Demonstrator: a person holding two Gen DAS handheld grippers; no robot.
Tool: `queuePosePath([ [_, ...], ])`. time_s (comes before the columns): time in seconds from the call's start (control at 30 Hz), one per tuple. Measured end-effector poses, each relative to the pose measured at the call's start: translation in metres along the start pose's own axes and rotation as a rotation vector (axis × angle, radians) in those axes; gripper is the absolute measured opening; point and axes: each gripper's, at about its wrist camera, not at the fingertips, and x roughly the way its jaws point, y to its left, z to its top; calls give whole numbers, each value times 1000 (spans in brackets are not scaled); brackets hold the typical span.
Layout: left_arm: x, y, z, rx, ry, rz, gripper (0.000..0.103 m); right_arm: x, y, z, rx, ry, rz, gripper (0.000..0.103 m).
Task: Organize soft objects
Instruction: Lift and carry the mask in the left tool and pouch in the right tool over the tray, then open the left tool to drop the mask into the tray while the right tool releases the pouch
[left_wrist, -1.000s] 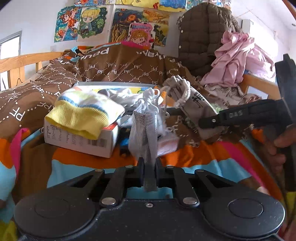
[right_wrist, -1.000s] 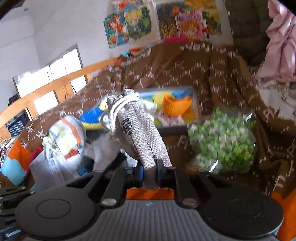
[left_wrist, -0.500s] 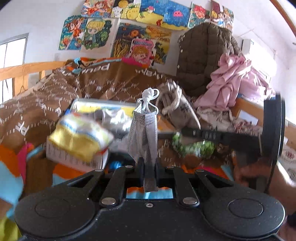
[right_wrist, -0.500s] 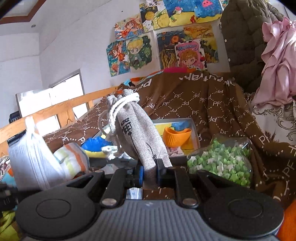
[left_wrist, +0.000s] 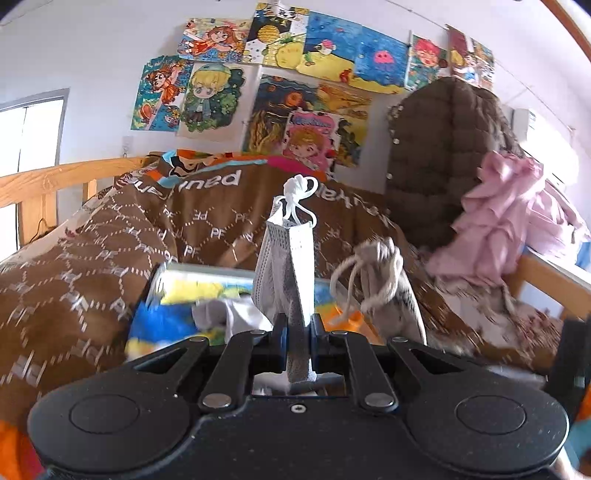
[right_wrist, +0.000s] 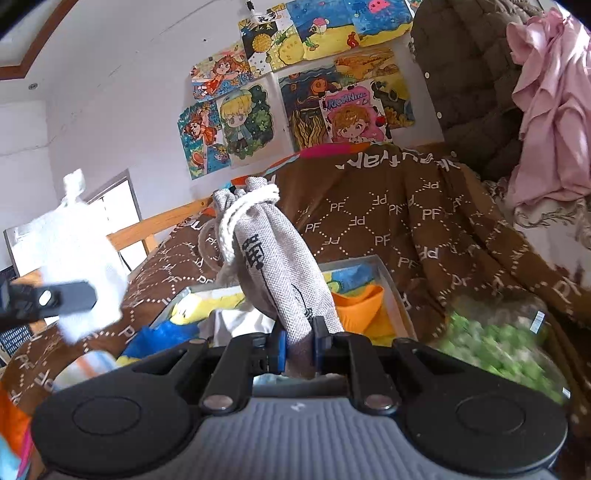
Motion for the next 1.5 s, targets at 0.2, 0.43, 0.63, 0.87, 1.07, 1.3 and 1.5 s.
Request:
queuePosePath([
  [0.2, 81, 17, 31, -102, 39, -38, 12, 27, -21, 2, 35, 37, -13, 15],
  [0.43, 168, 15, 30, -182, 117, -30, 12, 42, -33, 0, 24, 104, -24, 16],
  [0.63, 204, 8, 19, -195, 168, -33, 12, 53, -39, 1, 49, 104, -20, 16],
  [0.87, 224, 9, 8, -188, 262, -5, 12, 65, -39, 5, 60, 135, -47, 18],
  [1.07, 230, 11, 0, -183, 310, -8, 12, 69, -37, 4, 52, 152, -48, 24],
  [1.3, 233, 14, -4, -197, 336, -13, 14, 68, -32, 7, 32, 136, -44, 35],
  [1.5, 231, 15, -5, -212, 347, 0, 20, 65, -31, 10, 4, 126, -59, 55],
])
